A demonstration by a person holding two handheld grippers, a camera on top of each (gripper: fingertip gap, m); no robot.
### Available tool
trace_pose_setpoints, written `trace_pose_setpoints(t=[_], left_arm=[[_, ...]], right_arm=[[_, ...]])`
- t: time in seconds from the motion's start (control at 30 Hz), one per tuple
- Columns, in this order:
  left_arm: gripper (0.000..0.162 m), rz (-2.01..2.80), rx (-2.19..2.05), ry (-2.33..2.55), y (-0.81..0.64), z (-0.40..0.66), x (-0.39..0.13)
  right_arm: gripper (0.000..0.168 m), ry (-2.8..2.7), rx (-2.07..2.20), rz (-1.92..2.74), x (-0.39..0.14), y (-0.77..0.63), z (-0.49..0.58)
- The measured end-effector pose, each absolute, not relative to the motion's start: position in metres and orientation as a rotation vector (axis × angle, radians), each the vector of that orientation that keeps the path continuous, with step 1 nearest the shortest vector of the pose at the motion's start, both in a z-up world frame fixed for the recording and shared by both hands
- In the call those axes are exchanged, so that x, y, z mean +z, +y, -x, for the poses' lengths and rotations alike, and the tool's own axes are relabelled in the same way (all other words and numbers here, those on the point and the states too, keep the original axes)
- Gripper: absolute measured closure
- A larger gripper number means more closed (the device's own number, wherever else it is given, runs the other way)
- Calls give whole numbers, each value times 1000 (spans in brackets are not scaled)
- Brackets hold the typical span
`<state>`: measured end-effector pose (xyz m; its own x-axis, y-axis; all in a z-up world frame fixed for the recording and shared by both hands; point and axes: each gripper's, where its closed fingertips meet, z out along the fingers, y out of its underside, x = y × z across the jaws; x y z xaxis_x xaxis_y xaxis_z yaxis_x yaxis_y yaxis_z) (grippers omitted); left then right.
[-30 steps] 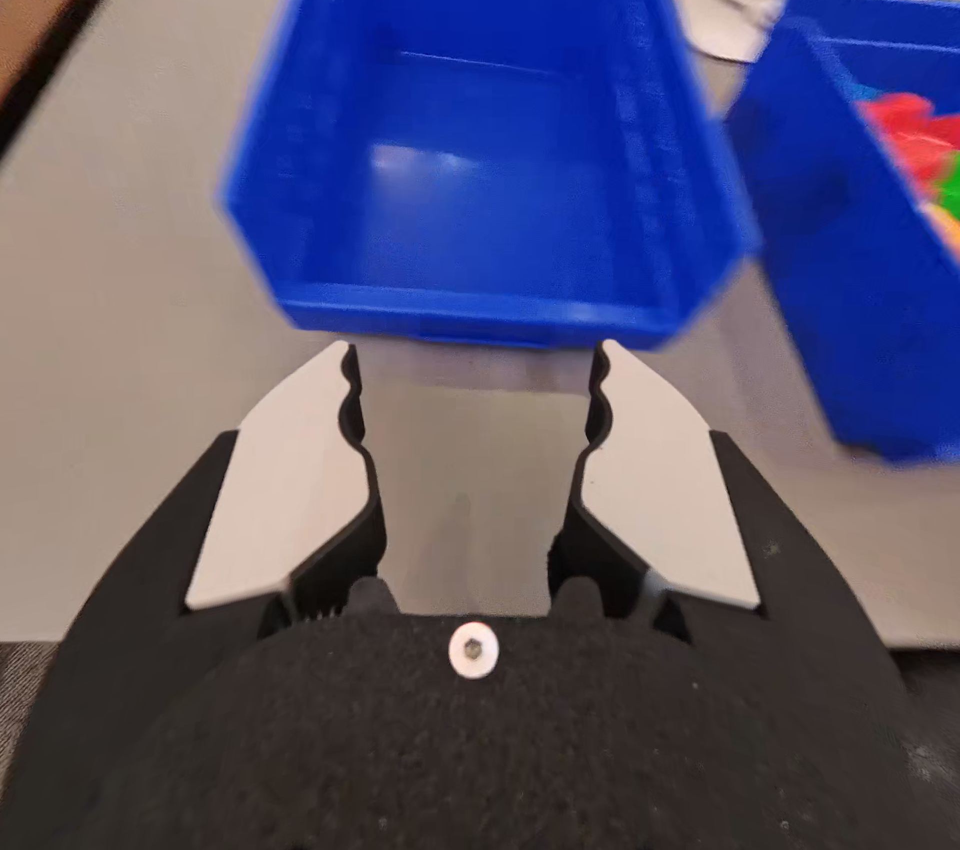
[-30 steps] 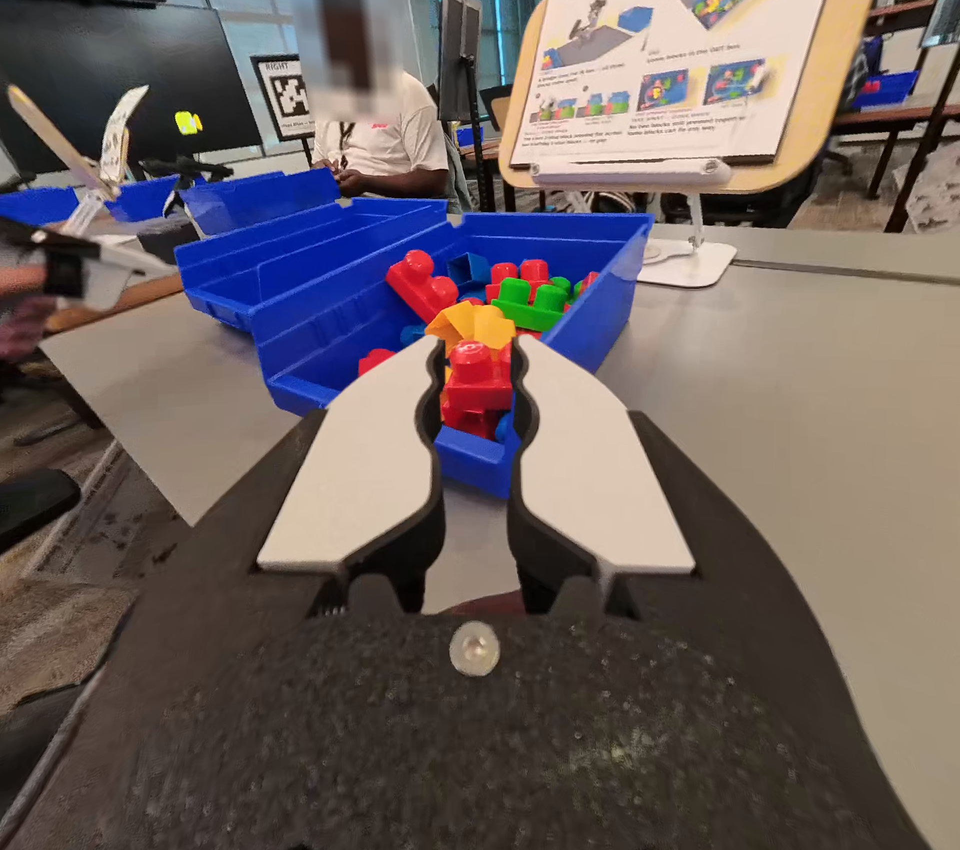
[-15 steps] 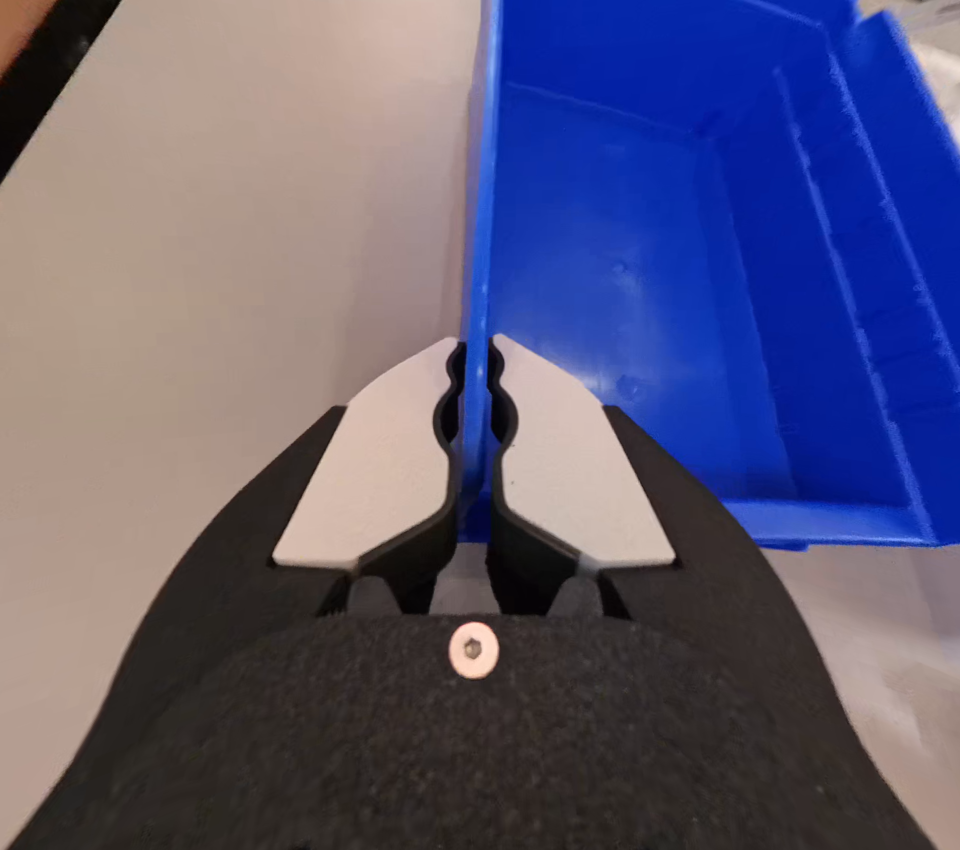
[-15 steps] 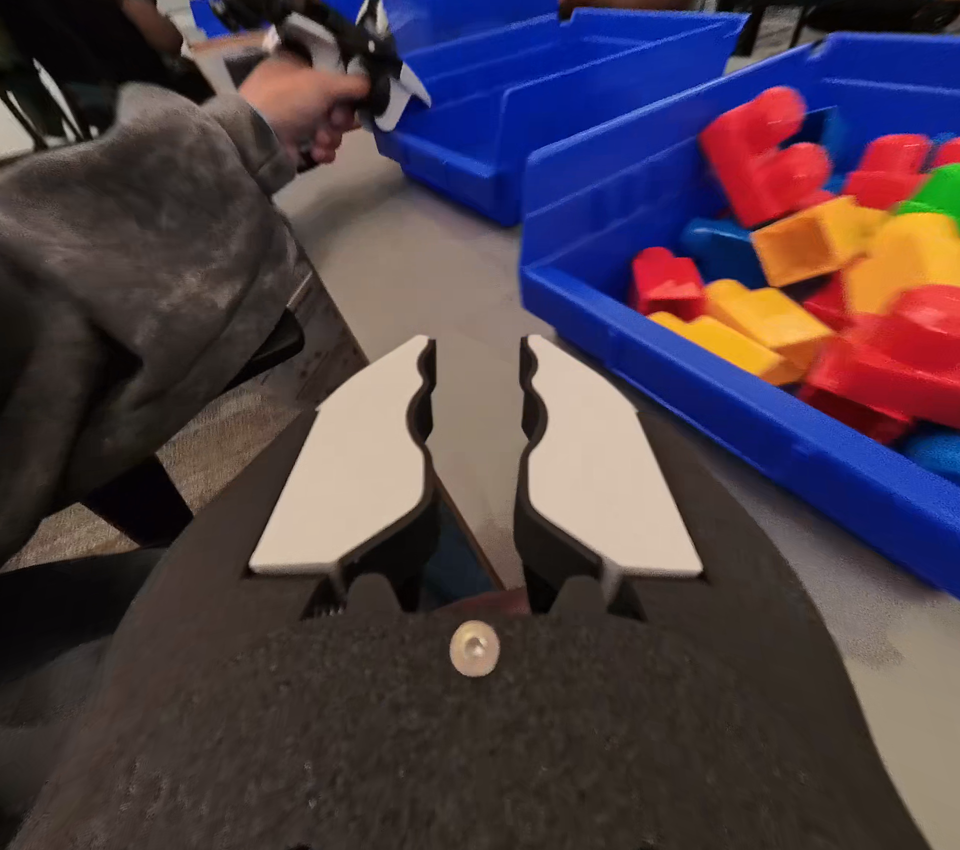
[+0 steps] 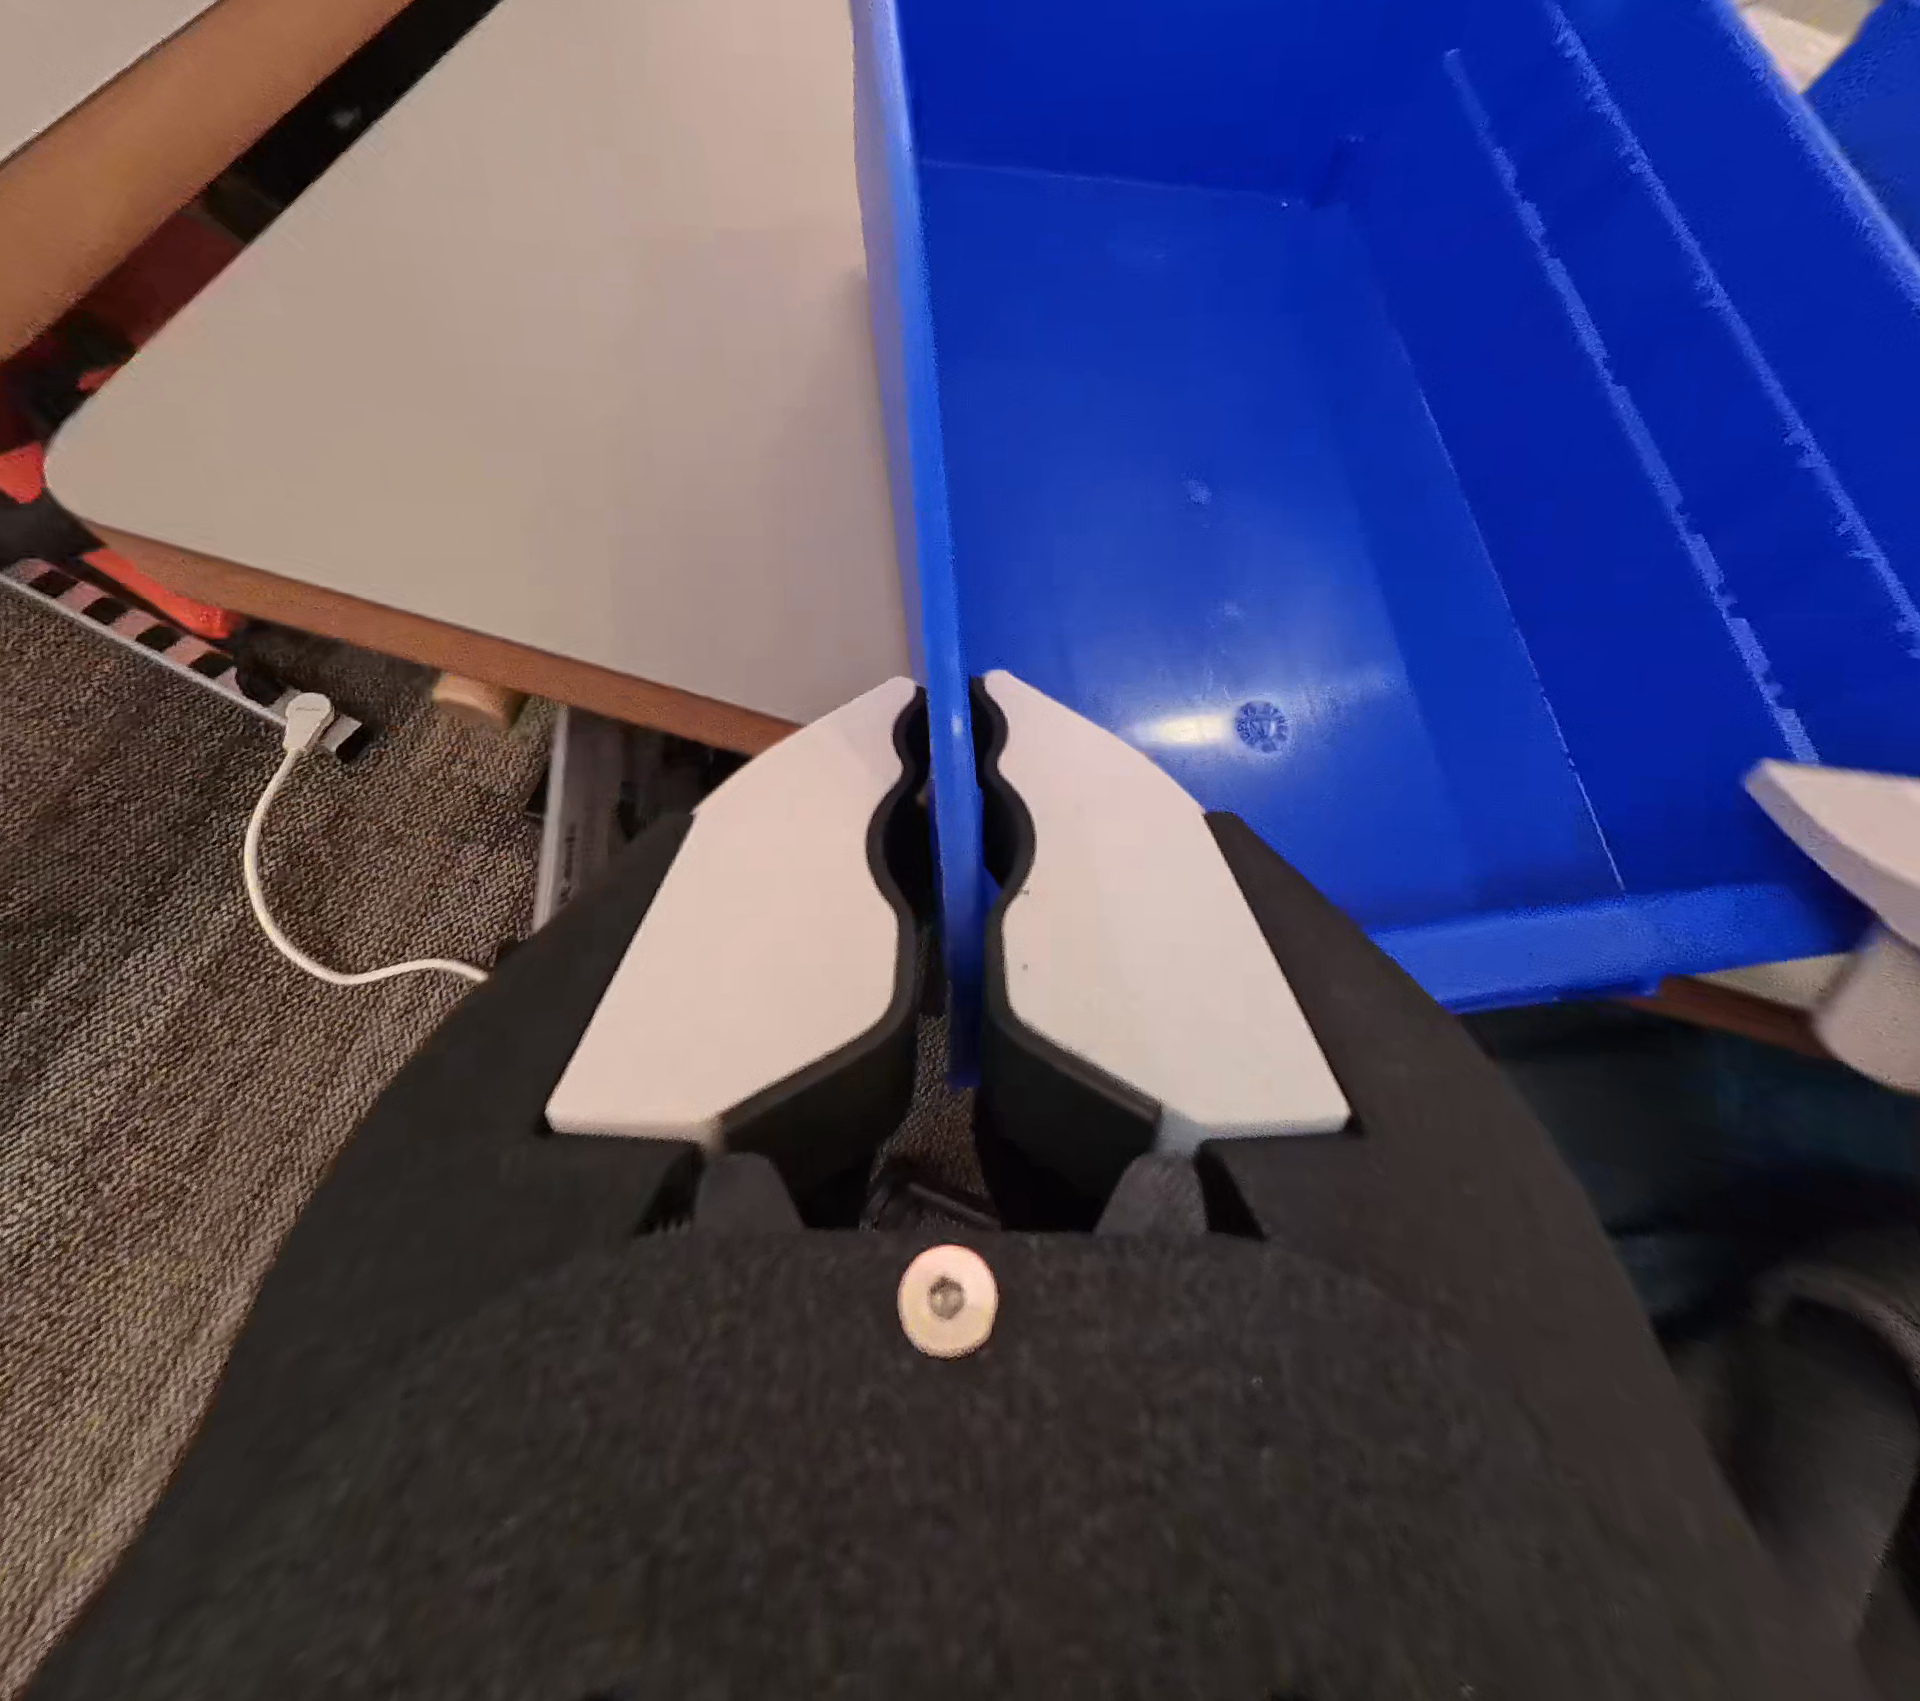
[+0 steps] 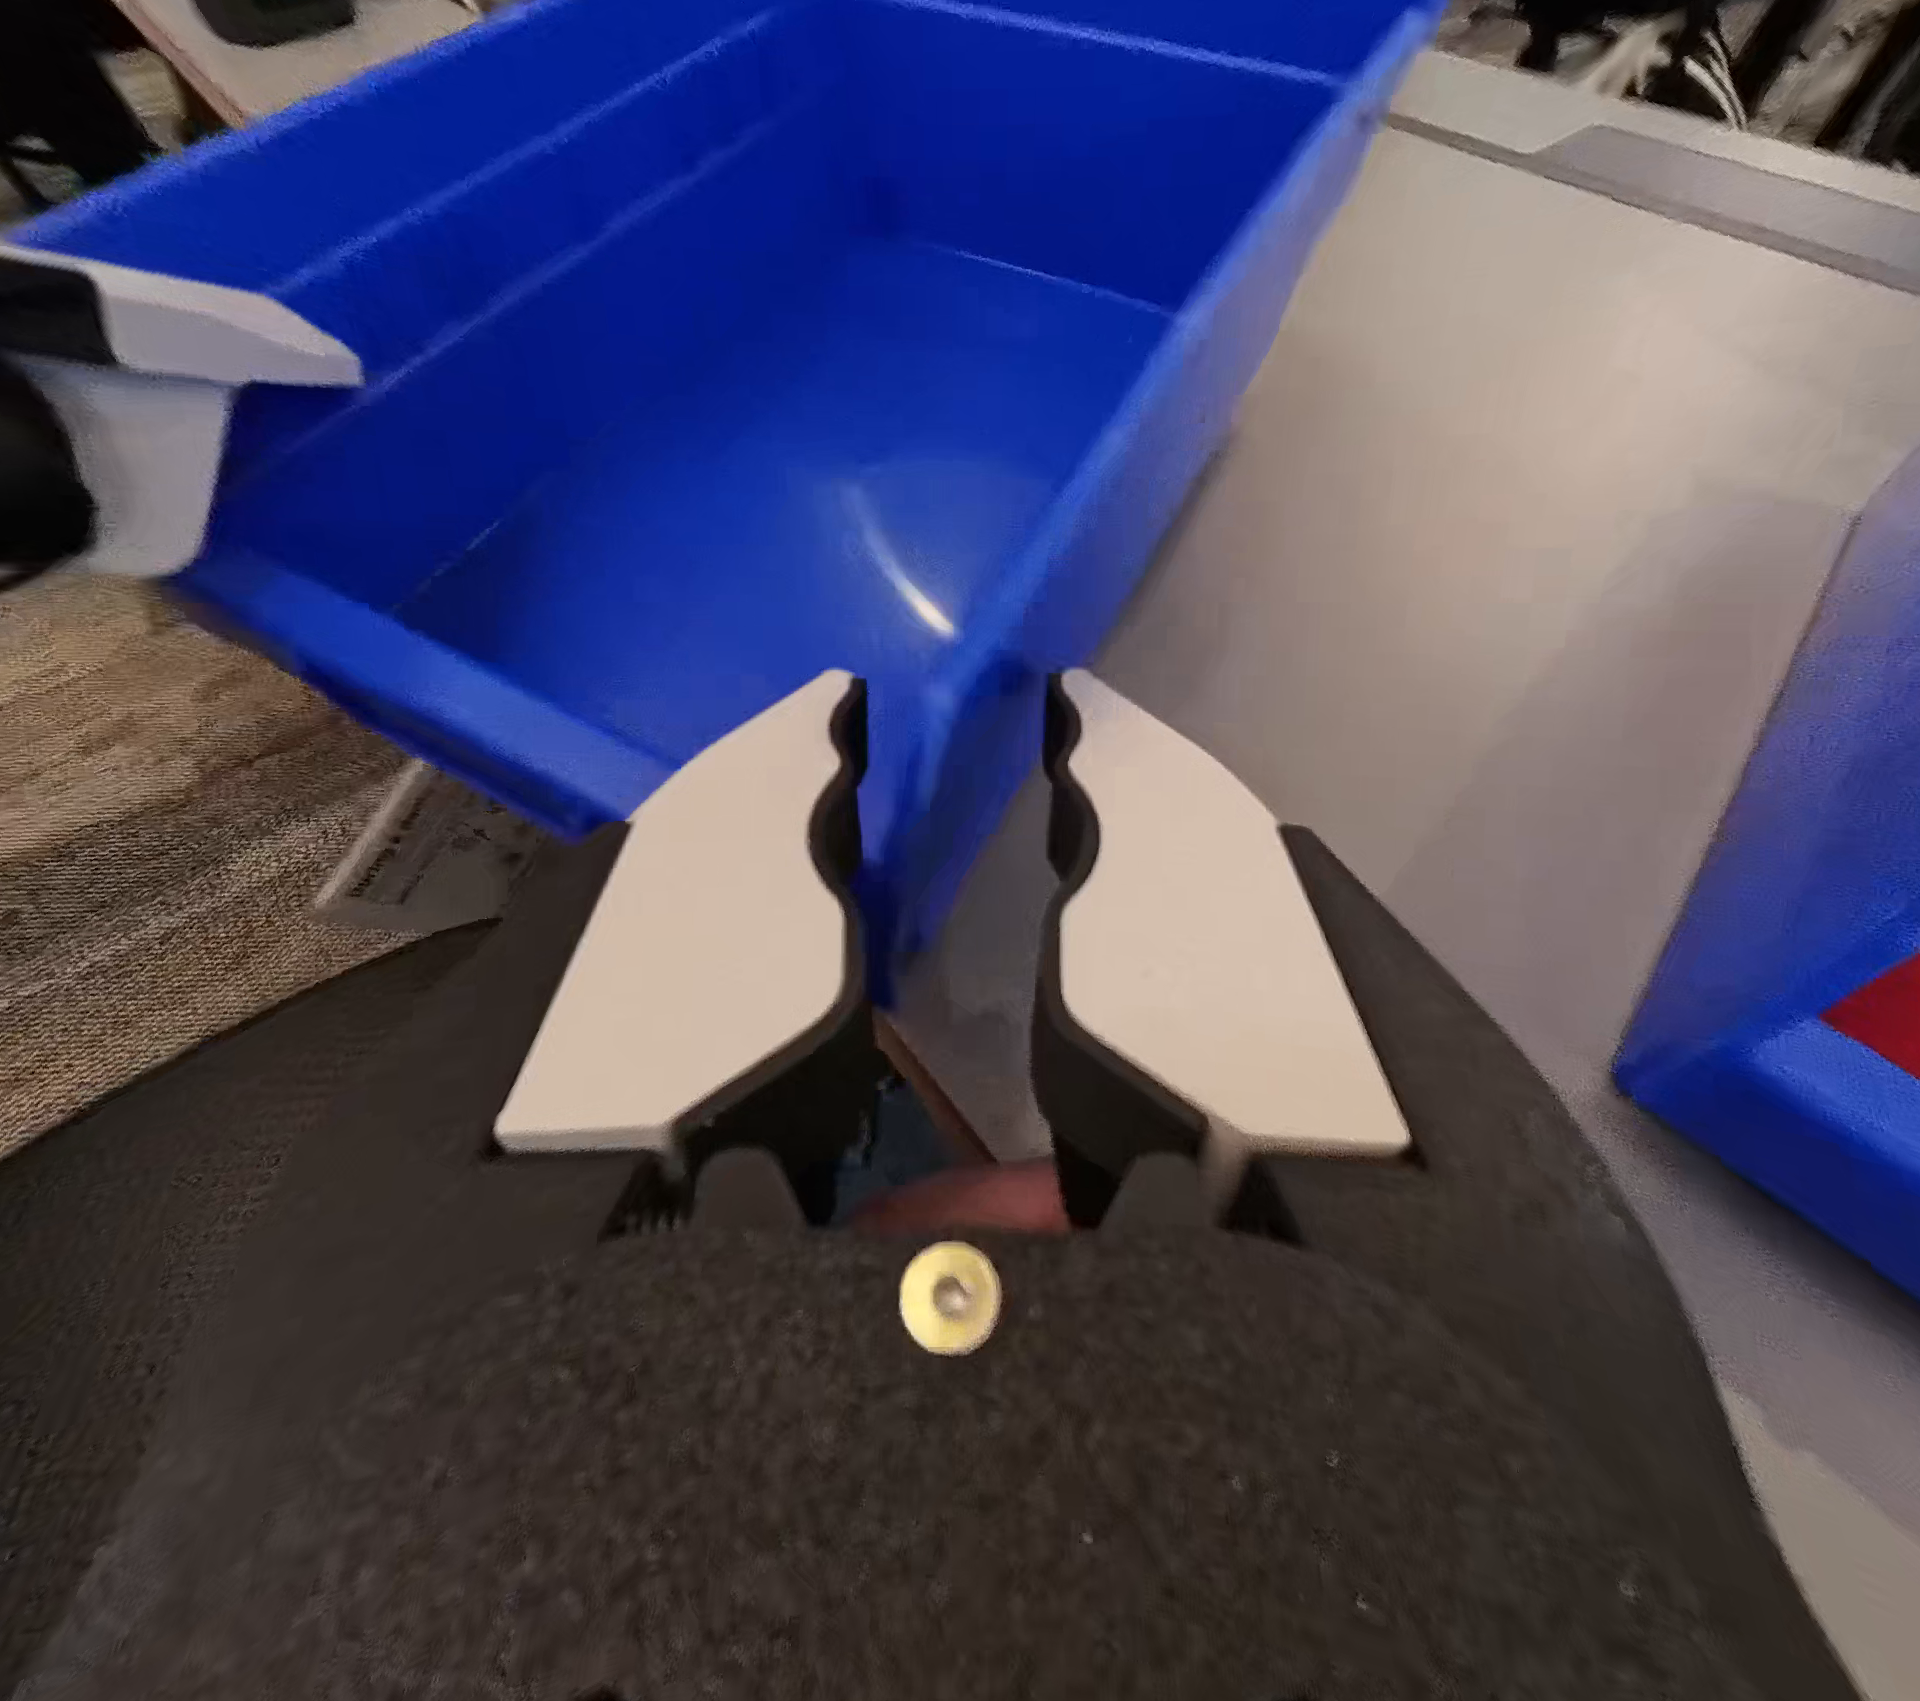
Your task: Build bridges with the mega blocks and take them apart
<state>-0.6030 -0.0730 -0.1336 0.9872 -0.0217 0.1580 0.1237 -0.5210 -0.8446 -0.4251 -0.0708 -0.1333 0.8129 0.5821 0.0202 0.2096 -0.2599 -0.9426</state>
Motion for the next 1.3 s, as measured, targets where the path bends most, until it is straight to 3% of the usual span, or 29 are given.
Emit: trace_pose_setpoints(t=[0.03, 0.13, 0.37, 0.53, 0.67, 0.8, 0.97, 1.13, 1.3], left_arm=[[156, 2094, -171, -62, -78, 599, -133], [157, 2002, -70, -26, -84, 590, -119], [157, 1765, -58, 125, -56, 518, -3], [155, 1614, -123, 338, -33, 384, 75], [156, 1565, -263, 499, -21, 242, 97], [156, 1663, -449, 623, -9, 95, 65], [156, 1869, -658, 686, -13, -43, -39], [153, 2059, -612, 715, -15, -90, -121], [144, 2051, -539, 776, -15, -98, -132]], right_arm=[[133, -590, 389, 1815, -129, -72, 425], [155, -514, 302, 1755, -107, -66, 406], [158, -388, 218, 1527, 7, -49, 330], [163, -171, 83, 1435, 87, -51, 193], [164, 11, -105, 1420, 114, -80, 57], [163, 162, -280, 1597, 89, -94, -78], [164, 289, -376, 1820, 8, -104, -203], [163, 366, -204, 1968, -81, -84, -257], [163, 472, 55, 1933, -123, -70, -272]])
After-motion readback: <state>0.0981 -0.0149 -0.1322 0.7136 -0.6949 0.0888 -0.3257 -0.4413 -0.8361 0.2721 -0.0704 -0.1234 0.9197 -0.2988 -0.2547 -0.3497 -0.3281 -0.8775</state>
